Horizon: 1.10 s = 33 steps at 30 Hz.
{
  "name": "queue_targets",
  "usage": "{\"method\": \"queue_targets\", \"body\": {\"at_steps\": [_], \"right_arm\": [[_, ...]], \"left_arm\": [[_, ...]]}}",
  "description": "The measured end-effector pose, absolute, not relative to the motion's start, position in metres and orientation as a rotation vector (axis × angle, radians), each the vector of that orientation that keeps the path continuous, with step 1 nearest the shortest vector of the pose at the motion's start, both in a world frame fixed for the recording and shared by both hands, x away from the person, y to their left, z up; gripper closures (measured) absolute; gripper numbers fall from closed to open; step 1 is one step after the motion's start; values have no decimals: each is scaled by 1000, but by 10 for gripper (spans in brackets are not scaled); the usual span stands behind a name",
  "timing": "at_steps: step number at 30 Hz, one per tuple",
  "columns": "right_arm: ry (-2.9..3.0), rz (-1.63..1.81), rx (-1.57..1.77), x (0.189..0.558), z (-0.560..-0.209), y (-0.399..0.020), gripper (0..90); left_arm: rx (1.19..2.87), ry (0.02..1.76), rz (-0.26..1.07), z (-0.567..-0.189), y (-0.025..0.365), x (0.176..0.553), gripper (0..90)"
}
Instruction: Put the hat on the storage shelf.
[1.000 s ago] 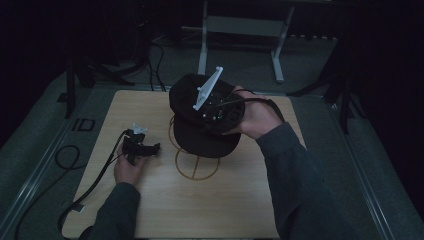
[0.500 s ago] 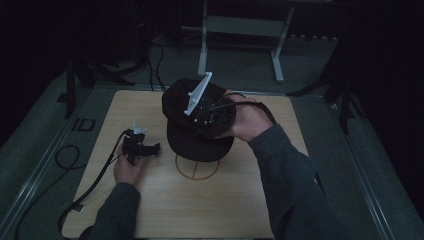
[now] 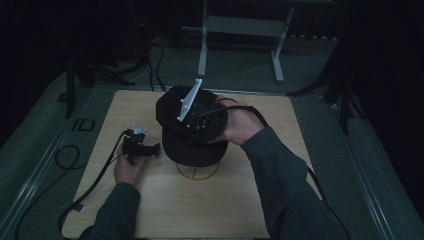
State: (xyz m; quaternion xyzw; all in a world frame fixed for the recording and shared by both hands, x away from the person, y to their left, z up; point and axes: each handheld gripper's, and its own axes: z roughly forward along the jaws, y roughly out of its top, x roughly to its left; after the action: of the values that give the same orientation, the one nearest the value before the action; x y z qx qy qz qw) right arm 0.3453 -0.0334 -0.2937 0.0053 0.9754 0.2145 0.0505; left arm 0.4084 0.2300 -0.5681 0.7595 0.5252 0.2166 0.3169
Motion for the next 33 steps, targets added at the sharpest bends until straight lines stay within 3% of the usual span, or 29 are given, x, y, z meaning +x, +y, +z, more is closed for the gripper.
{"method": "queue_targets", "body": {"at_steps": [14, 25, 33], "right_arm": [[2977, 630, 10, 348, -304, -25, 715], [3009, 631, 1, 345, -309, -23, 622], [2998, 626, 15, 344, -308, -27, 622]], "left_arm": [[2003, 1381, 569, -568, 230, 408, 140], [2005, 1382, 568, -568, 230, 408, 140], [2004, 1382, 568, -568, 230, 408, 140]]}}
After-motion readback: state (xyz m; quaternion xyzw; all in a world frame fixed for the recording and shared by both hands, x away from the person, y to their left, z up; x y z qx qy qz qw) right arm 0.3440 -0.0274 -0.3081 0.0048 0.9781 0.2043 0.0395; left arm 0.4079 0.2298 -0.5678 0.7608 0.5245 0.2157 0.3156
